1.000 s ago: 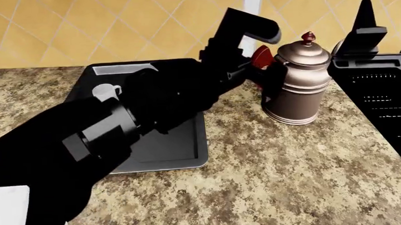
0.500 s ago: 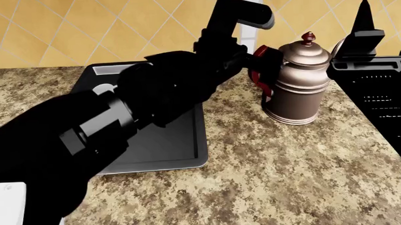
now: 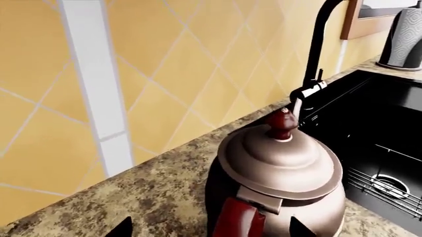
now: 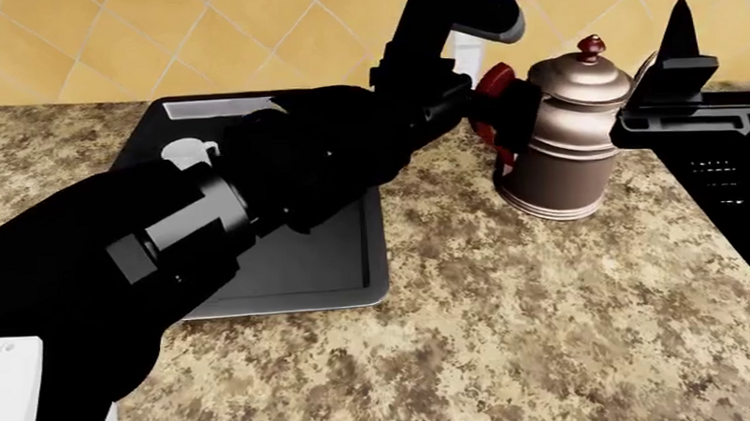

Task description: Pick the kettle from the counter and place it on the tray. Then pick the mug from the cabinet and place it on the tray. Then close the cabinet doors.

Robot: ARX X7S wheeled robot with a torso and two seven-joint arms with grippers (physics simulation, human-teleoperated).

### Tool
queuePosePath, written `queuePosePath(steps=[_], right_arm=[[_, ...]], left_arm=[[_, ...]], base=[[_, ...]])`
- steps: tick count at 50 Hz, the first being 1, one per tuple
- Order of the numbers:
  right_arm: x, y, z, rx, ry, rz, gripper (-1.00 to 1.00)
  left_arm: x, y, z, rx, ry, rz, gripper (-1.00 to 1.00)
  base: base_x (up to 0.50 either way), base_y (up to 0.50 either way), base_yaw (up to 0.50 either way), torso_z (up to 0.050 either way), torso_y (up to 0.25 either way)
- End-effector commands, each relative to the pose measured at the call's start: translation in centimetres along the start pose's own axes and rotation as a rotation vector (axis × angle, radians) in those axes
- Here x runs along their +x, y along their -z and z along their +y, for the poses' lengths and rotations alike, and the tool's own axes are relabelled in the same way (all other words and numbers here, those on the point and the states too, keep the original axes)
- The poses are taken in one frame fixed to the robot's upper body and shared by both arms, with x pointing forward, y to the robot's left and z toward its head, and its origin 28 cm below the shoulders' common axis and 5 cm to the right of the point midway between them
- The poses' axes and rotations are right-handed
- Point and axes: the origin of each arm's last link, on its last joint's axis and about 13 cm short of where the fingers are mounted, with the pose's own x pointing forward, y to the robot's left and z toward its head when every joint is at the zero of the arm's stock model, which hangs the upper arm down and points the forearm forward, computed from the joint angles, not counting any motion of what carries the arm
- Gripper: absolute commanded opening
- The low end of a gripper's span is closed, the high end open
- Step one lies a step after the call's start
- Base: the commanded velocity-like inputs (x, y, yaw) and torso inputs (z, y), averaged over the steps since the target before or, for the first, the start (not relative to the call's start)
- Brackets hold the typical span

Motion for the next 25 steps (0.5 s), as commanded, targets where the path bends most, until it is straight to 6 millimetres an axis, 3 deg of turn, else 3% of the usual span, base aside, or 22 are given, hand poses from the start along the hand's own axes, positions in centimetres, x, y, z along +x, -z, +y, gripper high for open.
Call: queuePosePath(steps=[1, 5, 25], right_arm=[[0.05, 0.22, 0.04, 0.002, -0.001, 0.004, 1.00], [0.07, 0.33, 0.02, 0.003, 0.001, 0.007, 1.00], [0.03, 0.62, 0.05, 0.006, 0.001, 0.014, 1.00]], left_arm=[[0.03, 0.23, -0.13, 0.006, 0.018, 0.001, 1.00], [0.04, 0.45, -0.37, 0.007, 0.041, 0.006, 1.00], [0.00, 0.74, -0.66, -0.008, 0.079, 0.026, 1.00]], base=[[0.00, 0.00, 0.00, 0.009, -0.250], [0.00, 0.00, 0.00, 0.009, -0.199], [0.00, 0.00, 0.00, 0.000, 0.000]])
